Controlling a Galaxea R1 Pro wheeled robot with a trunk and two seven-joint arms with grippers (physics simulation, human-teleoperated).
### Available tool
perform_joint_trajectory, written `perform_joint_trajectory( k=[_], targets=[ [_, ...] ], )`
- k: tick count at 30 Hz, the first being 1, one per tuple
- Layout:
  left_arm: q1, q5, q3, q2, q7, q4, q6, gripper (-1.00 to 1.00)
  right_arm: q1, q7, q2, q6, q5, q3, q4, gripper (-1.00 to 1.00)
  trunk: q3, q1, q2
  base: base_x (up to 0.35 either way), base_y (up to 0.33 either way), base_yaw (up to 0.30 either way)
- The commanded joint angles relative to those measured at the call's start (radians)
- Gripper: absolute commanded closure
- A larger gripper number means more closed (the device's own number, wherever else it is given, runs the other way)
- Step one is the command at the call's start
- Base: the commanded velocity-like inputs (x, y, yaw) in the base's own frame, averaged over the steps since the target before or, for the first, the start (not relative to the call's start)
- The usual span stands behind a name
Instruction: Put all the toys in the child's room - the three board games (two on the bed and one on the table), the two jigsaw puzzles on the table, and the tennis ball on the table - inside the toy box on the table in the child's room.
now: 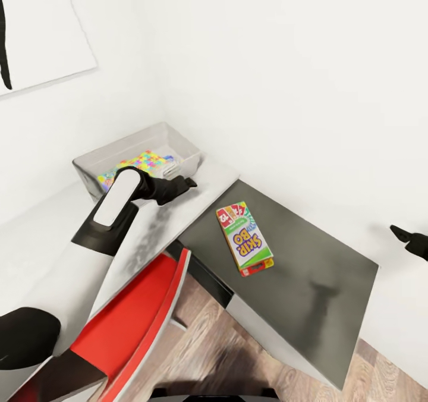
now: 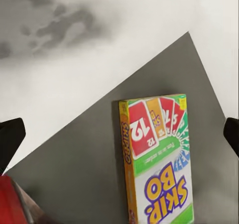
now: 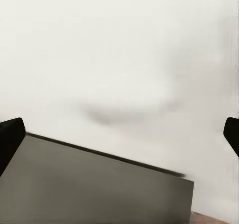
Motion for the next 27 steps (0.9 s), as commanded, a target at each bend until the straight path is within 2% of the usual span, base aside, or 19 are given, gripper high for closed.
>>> perform_joint_trajectory(
  k=[1, 7, 19, 27],
  targets=[
    [-0.002, 0.009, -0.002, 0.001, 0.009, 0.015, -0.001, -1.0, -0.001, 0.005, 0.0, 0.006, -0.001, -0.001, 0.001, -1.0, -0.001, 0.001, -0.002, 0.0, 0.0, -0.279],
    [-0.003, 0.006, -0.006, 0.004, 0.006, 0.067, 0.005, -1.0, -0.002, 0.007, 0.0, 0.006, -0.001, 0.0, 0.004, -1.0, -0.001, 0.001, -0.002, 0.0, 0.0, -0.279],
    [-0.003, -0.002, -0.011, 0.008, 0.005, 0.119, 0.039, -1.0, -0.002, 0.009, 0.0, 0.007, -0.002, 0.0, 0.005, -1.0, -0.001, 0.001, -0.002, 0.0, 0.0, -0.279],
    [-0.003, -0.005, -0.025, 0.012, 0.008, 0.162, 0.048, -1.0, -0.001, 0.009, -0.001, 0.007, -0.002, 0.0, 0.006, -1.0, -0.001, 0.001, -0.002, 0.0, 0.0, -0.279]
  ],
)
